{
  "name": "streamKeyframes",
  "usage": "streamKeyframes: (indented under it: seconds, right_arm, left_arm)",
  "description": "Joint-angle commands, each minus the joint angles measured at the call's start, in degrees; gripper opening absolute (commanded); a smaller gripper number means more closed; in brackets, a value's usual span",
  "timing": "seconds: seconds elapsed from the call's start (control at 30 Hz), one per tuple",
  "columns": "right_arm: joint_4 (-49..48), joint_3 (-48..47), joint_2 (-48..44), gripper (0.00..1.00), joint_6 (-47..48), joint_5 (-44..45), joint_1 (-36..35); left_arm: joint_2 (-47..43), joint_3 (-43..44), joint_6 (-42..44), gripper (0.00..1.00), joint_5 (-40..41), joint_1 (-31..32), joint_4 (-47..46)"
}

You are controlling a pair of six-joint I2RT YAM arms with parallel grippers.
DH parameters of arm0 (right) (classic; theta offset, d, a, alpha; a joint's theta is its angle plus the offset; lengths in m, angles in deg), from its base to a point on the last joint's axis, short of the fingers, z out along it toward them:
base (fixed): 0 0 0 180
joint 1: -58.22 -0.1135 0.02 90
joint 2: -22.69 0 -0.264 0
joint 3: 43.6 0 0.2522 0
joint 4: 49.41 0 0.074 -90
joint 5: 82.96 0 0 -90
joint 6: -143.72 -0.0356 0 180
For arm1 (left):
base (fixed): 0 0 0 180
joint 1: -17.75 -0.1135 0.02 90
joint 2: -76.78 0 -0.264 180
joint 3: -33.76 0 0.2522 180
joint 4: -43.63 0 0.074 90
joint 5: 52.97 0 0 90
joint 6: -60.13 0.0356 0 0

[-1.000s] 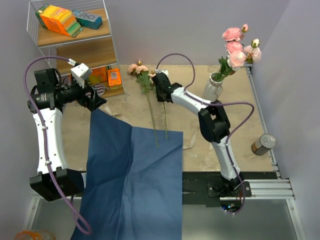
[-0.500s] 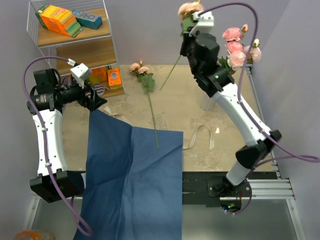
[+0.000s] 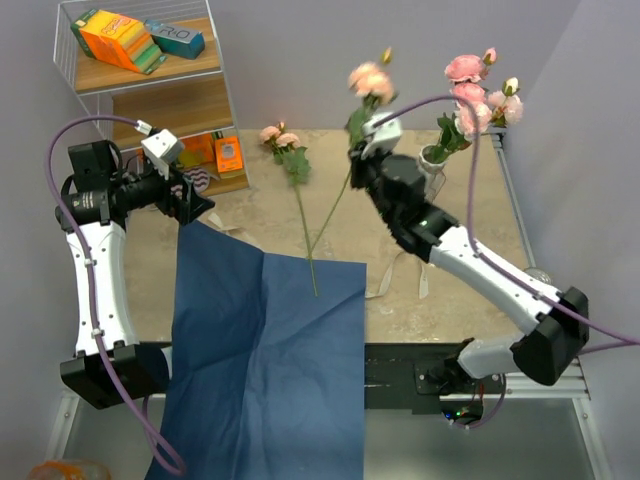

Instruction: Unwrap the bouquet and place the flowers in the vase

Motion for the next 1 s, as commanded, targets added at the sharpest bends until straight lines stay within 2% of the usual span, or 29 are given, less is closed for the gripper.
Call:
streamKeyframes:
  seconds: [0.0,0.23,0.5,0.57,0.63,0.67,0.77,0.97]
  right_arm:
    - [1.4,7.1,1.6,0.0,-2.1,-7.1,-4.3]
    - [-0.1,14.8,7.9,0.0,-1.8,-5.5,-5.6]
    - [-0.2,17.9,14.5,0.0,-0.3,-1.7,-5.6]
    - [3.9,16.0,16.4,0.24,-0.2,-1.6,-5.6]
    - [6.3,15.5,17.4,0.44,-0.3,-1.6,-5.6]
    - [6.7,15.5,17.2,0.6,-0.7,-1.8,-5.6]
    - [9.3,14.3,16.8,0.8,-0.5,-2.2,-5.6]
    - [12.9,12.4,16.9,0.81,0.9,-4.0,-5.5]
  left_arm:
    - [-1.2,-0.1,-1.2,0.99,-1.1,-0.5,-2.0]
    - [-1.9,-0.9,-1.2,0.99,-1.7,-0.5,-2.1]
    - [-2.8,-2.1,0.1,0.99,-0.9,-0.4,-2.0]
    - [-2.9,-2.4,0.4,0.99,-0.8,-0.4,-1.8]
    - [-3.0,-2.4,0.6,0.99,-0.7,-0.5,-1.7]
    - [-3.0,-2.5,0.7,0.99,-0.7,-0.5,-1.7]
    - [-3.0,-2.4,0.7,0.99,-0.8,-0.5,-1.6]
    - [-2.8,-1.9,0.6,0.99,-0.9,-0.5,-1.4]
